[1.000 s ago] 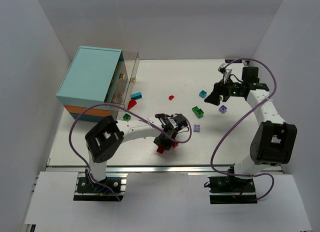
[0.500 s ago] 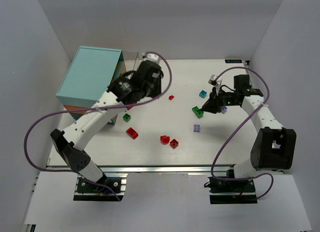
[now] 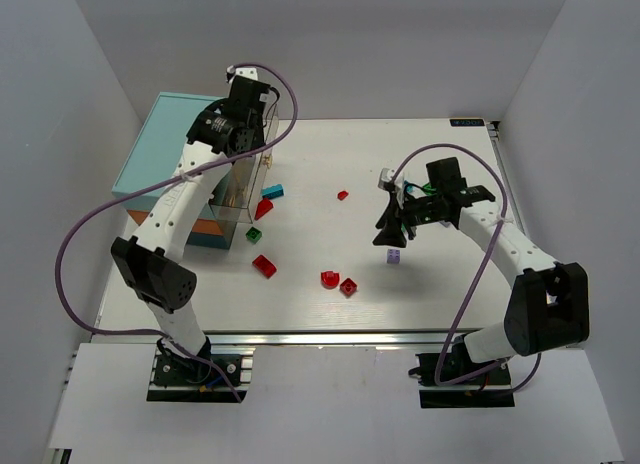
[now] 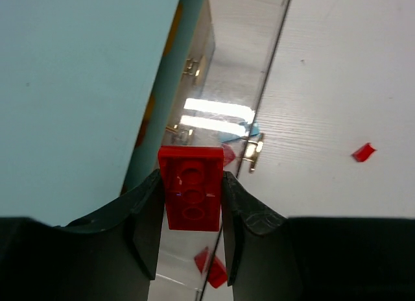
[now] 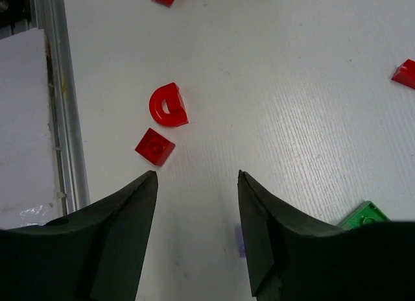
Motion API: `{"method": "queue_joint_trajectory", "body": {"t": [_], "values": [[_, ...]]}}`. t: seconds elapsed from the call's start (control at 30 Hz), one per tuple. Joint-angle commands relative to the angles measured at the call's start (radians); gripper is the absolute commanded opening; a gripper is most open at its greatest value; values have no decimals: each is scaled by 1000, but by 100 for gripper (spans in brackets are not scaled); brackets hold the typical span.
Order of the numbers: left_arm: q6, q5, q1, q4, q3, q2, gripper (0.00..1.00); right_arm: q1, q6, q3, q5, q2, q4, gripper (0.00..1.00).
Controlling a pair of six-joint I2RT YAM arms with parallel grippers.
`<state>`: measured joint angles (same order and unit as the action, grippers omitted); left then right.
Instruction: Sort the legos into containers by color
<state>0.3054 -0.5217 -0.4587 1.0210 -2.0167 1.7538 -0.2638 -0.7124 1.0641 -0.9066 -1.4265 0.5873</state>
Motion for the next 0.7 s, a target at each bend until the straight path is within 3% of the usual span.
{"method": "queue_joint_trajectory", "body": {"t": [0.0, 0.03, 0.07, 0.17, 0.2, 0.3, 0.53, 0.67], "values": [[-55, -18, 37, 24, -1, -26, 10, -37, -4, -4, 38, 5, -43, 59], [-52, -15, 37, 16, 18, -28, 15, -43, -4, -4, 49, 0, -43, 62], [-48, -14, 51, 14, 50, -30, 28, -63, -5, -1, 58, -5, -46, 66], [-40, 0, 74, 13, 79, -28, 46, -89, -7, 4, 97, -20, -47, 70], [-40, 6, 74, 14, 85, -28, 57, -95, -9, 4, 116, -26, -46, 71], [-42, 26, 83, 7, 72, -25, 70, -124, -10, -4, 161, -38, -44, 75], [-20, 106, 83, 27, 33, -62, 74, -207, 70, -33, 302, -54, -44, 81], [-6, 321, 72, -63, 180, -207, 78, -284, 143, -91, 403, -46, -84, 81]]}}
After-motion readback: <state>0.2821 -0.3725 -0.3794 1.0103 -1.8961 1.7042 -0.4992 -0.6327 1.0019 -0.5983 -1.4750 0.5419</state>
